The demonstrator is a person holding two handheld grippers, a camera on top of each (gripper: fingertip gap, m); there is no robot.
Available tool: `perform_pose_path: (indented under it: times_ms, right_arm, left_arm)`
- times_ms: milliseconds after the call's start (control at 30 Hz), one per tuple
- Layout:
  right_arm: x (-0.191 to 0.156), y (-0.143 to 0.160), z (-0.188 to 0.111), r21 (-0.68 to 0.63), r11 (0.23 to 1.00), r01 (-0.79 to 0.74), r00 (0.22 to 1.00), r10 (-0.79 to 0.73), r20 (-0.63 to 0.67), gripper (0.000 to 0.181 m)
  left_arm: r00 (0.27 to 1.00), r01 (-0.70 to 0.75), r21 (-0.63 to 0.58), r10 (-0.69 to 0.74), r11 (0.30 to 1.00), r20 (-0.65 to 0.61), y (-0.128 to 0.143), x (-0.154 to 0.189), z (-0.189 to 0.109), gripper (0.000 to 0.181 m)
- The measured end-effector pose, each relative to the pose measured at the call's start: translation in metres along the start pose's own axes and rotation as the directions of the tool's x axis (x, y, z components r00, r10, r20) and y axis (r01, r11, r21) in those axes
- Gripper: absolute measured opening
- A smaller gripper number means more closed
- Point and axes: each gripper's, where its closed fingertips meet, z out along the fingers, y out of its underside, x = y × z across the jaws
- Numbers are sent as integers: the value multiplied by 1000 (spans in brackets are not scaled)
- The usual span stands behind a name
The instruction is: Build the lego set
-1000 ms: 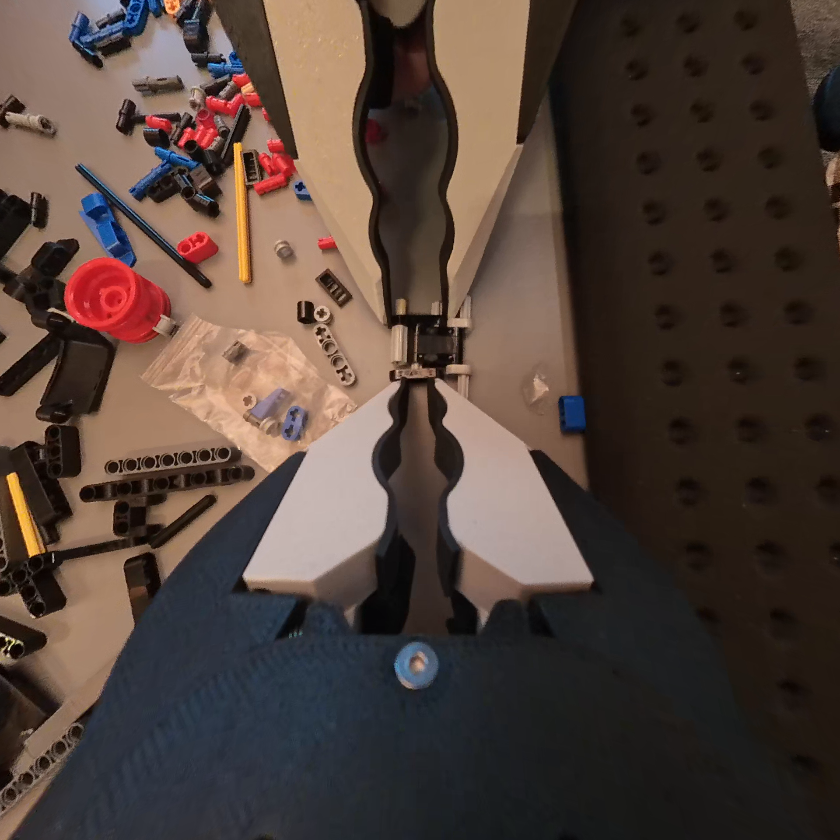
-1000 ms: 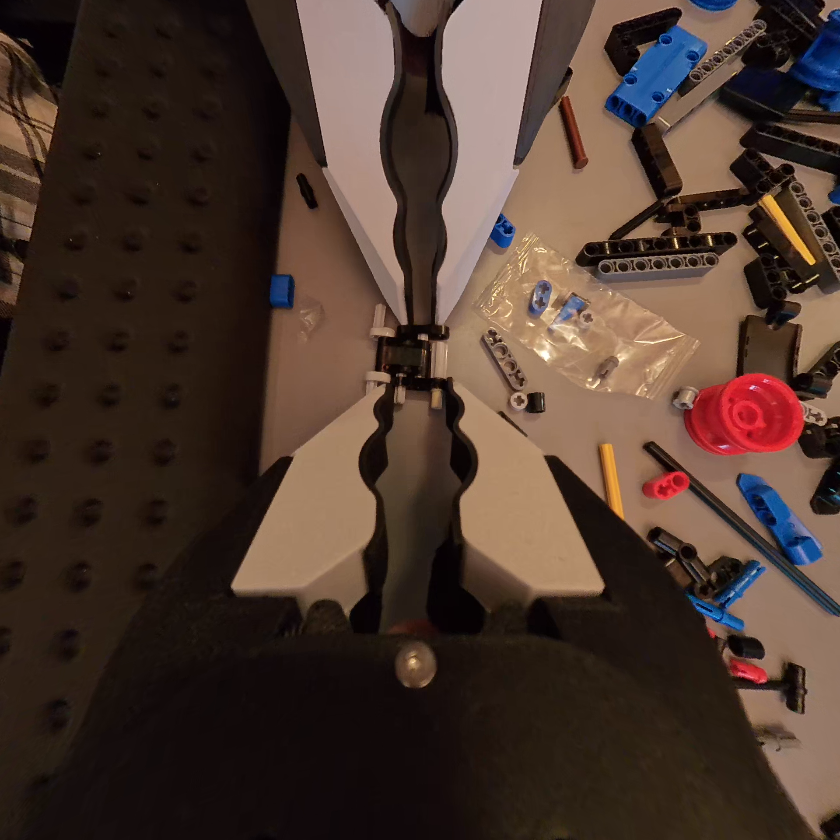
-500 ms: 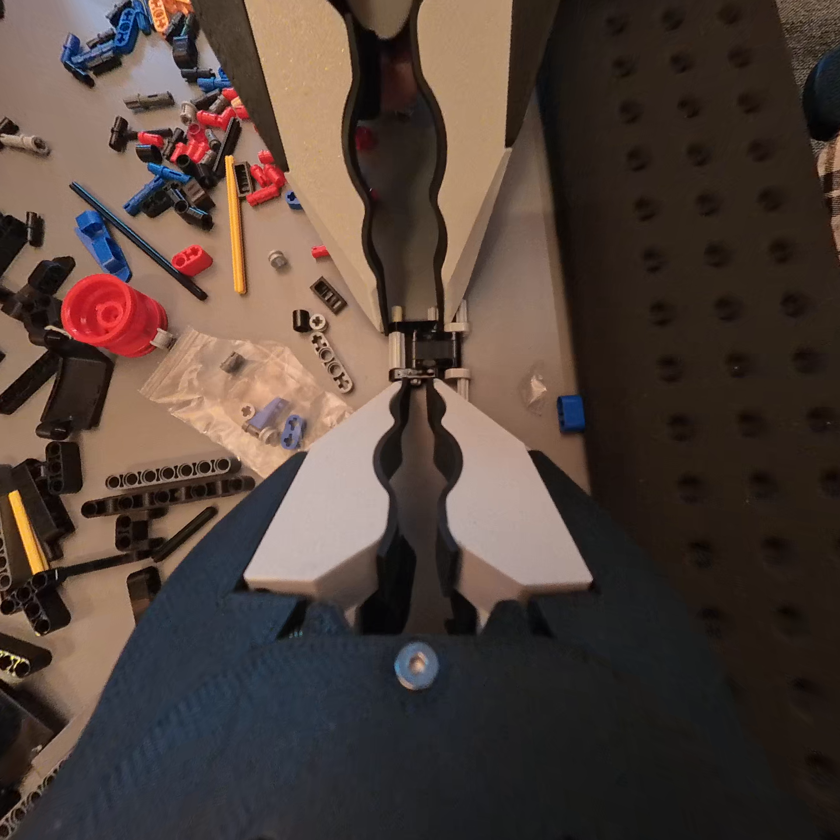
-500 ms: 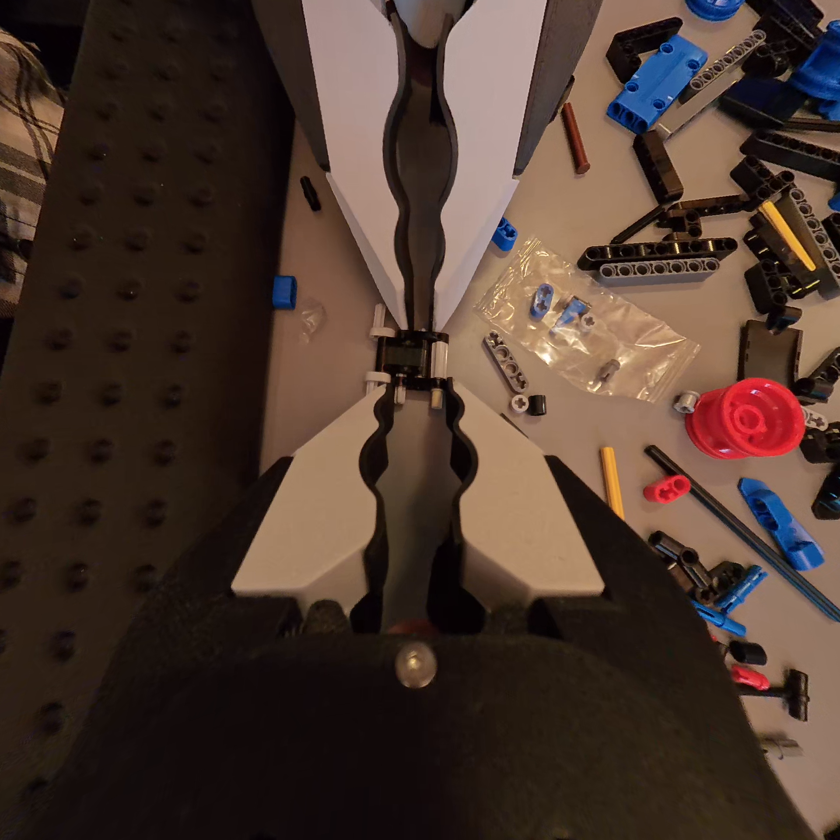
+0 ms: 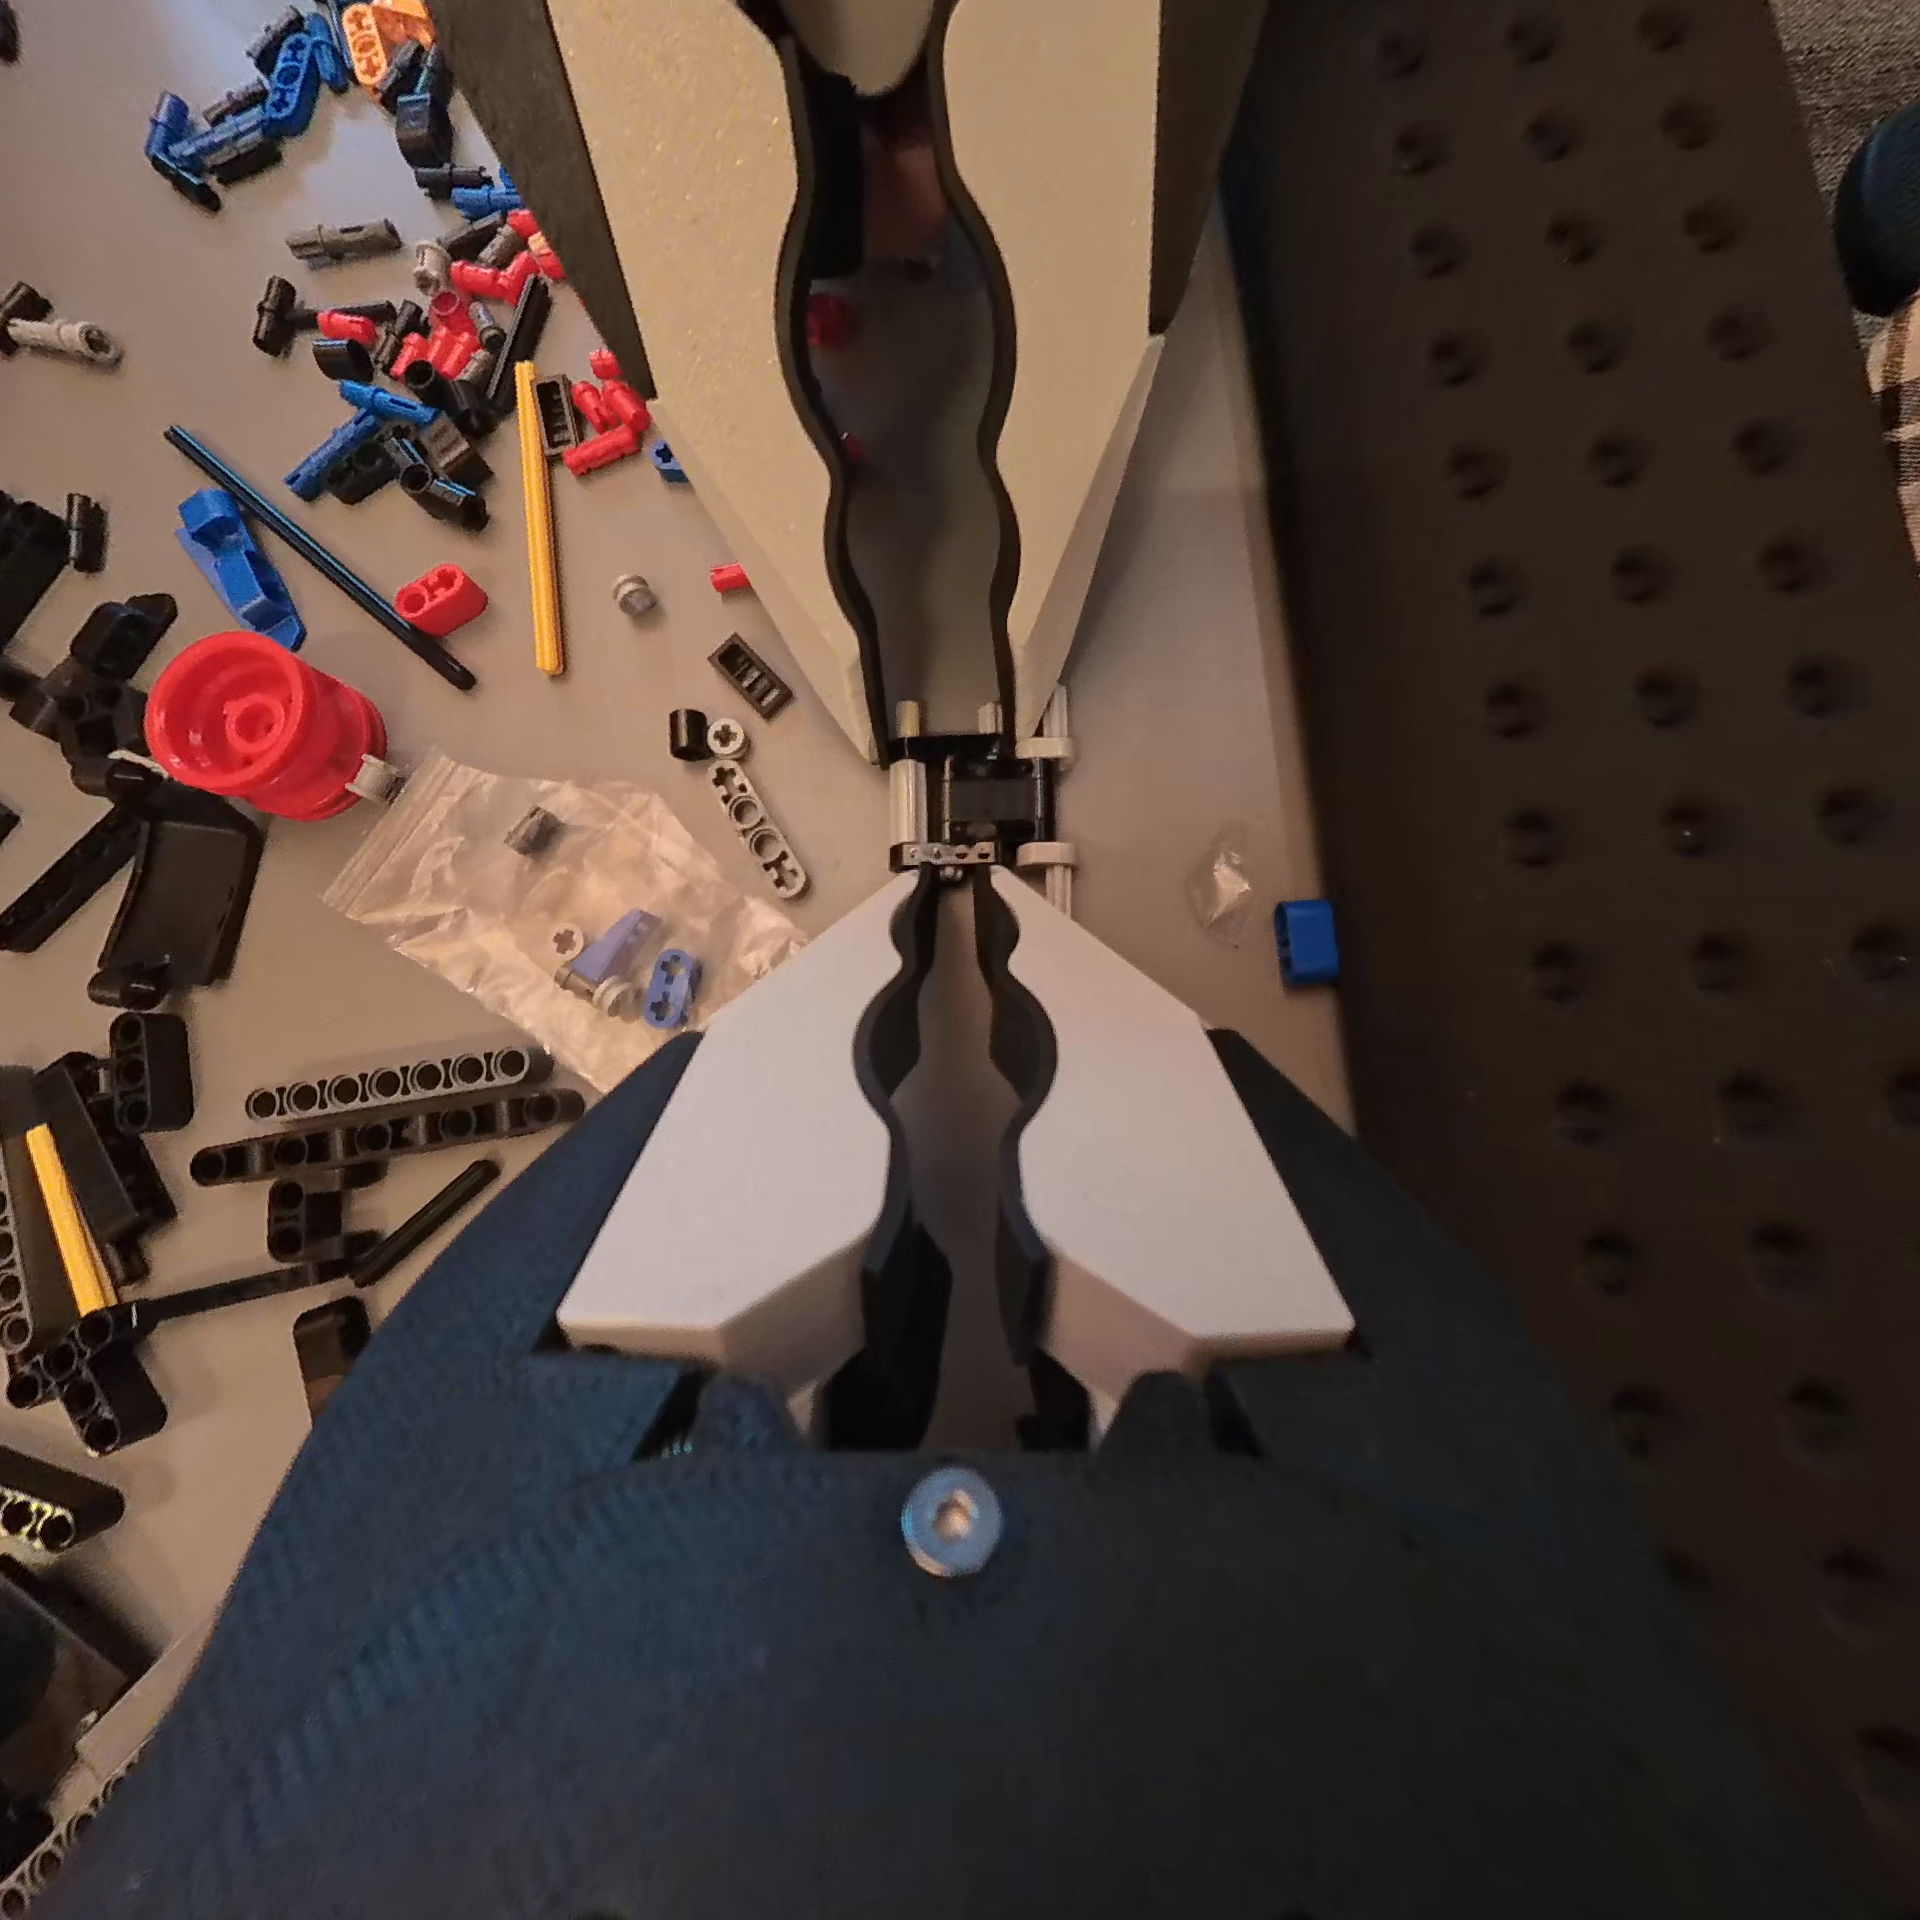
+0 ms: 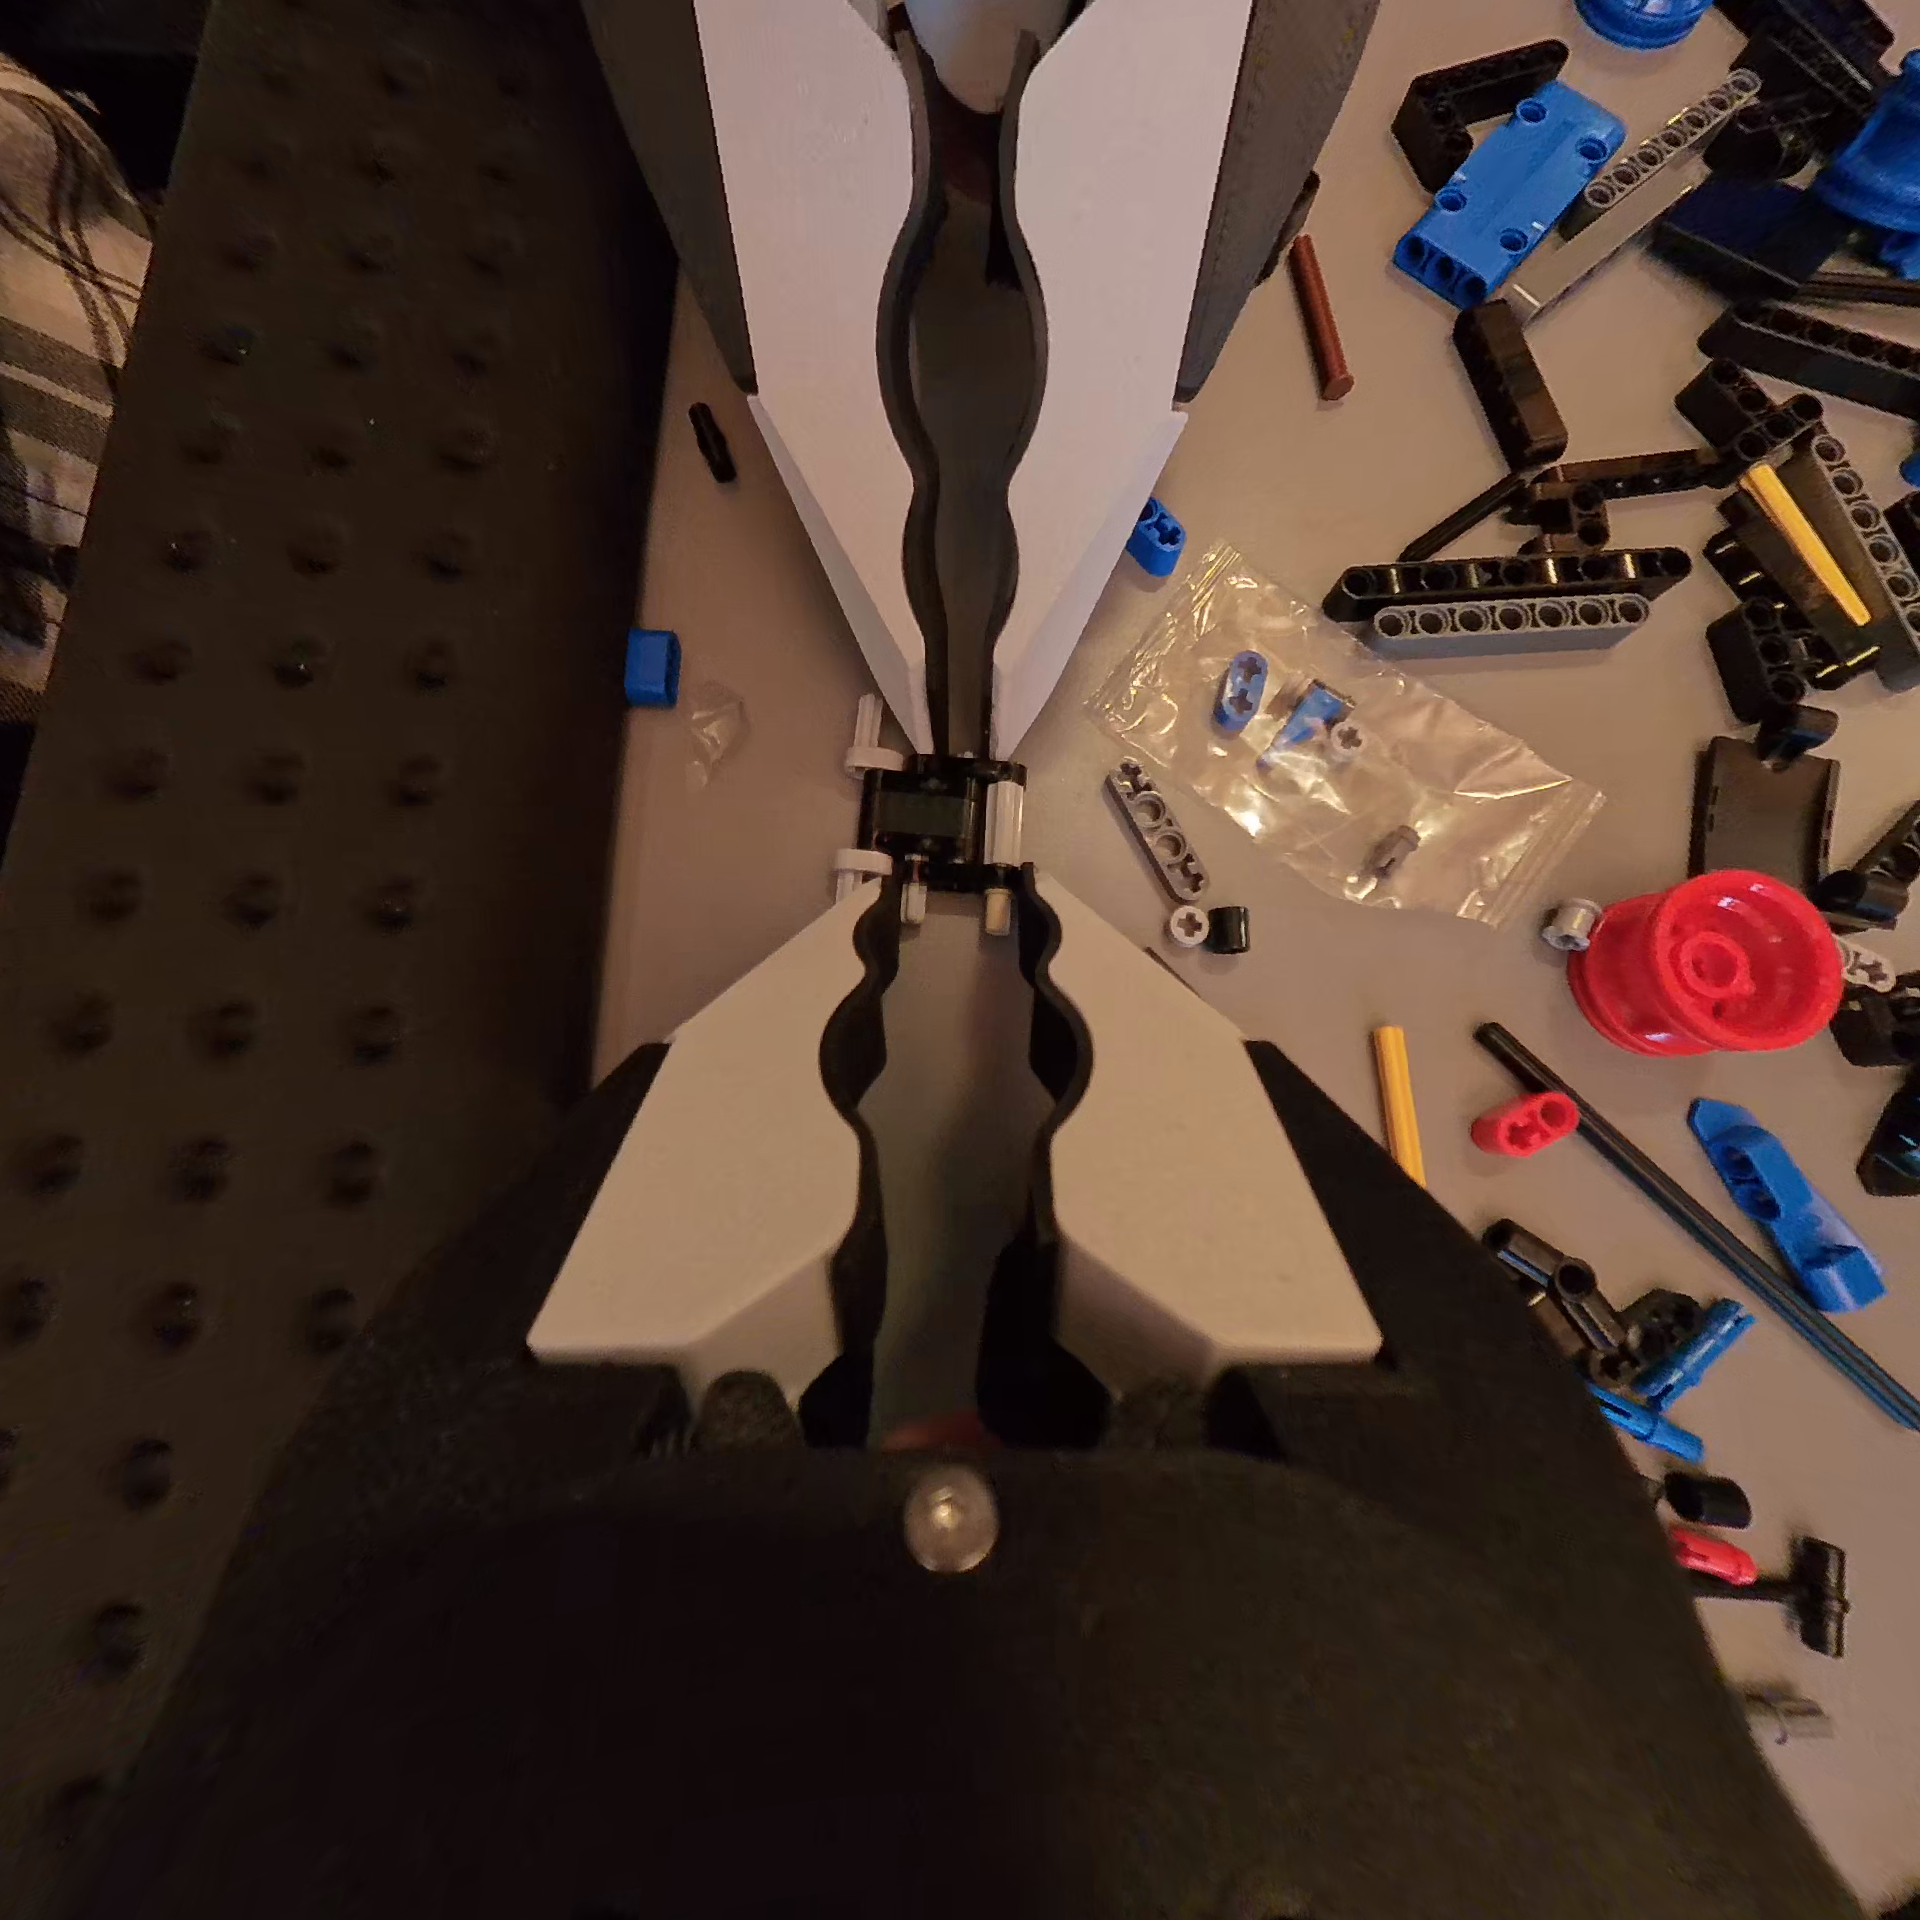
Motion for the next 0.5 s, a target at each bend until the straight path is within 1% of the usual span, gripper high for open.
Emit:
perform_pose_path:
  times_ms: [333,500]
  right_arm:
    - [0,5,-8,-16,1000,-10,1000,10,-11,30]
    - [-1,7,-9,-13,1000,-8,1000,8,-7,18]
  left_arm:
    - [1000,-7,0,7,1000,-1,0,1,0,7]
    - [1000,-9,1,9,1000,-1,0,1,-1,7]
